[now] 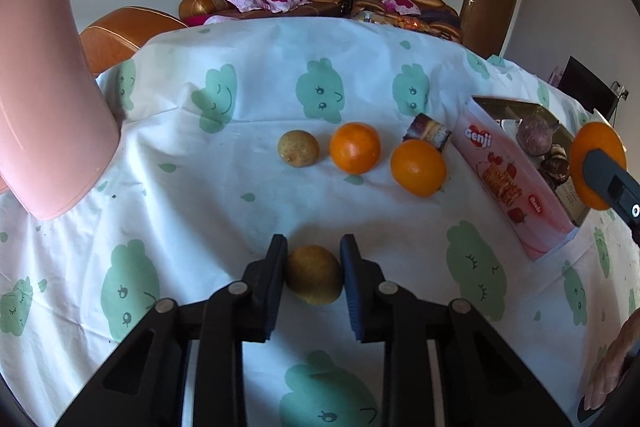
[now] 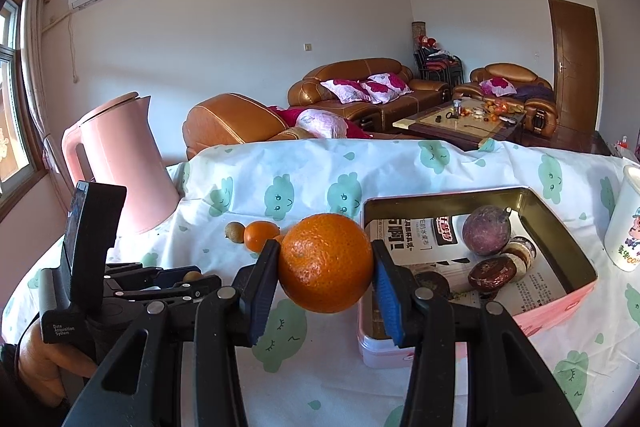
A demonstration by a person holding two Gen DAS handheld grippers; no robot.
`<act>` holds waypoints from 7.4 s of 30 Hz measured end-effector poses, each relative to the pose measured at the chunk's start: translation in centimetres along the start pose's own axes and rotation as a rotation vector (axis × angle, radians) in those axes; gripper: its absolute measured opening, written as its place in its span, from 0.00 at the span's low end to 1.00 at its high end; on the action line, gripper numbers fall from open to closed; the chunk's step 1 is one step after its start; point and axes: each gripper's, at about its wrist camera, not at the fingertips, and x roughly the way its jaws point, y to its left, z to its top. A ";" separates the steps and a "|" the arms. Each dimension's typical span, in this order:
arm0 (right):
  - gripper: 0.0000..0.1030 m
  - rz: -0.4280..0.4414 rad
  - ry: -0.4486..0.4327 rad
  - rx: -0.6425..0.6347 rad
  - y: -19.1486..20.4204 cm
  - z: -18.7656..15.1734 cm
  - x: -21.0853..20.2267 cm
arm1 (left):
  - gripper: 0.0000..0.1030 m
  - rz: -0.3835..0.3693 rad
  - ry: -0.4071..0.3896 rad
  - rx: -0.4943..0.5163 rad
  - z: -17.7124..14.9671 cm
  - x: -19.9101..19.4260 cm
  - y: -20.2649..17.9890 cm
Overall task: Organize fruits
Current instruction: 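Carry the orange and kiwi over the tin with both tools, then lower the orange and kiwi into the tin and open both tools, then move both tools back toward the remaining oranges and kiwi beside the tin, then grasp an orange with the right tool while the left tool grasps the kiwi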
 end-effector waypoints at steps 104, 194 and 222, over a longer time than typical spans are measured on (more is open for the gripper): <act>0.75 -0.395 -0.203 0.082 -14.5 0.1 -4.3 | 1.00 0.131 -0.336 0.030 2.2 -2.7 -14.3; 0.39 -0.076 0.025 -0.093 3.4 -0.4 2.7 | 0.90 0.273 -0.210 -0.040 2.8 -1.4 4.0; 0.39 -0.042 0.068 0.039 -0.5 -0.1 3.5 | 0.29 0.126 -0.021 0.089 6.8 4.6 0.8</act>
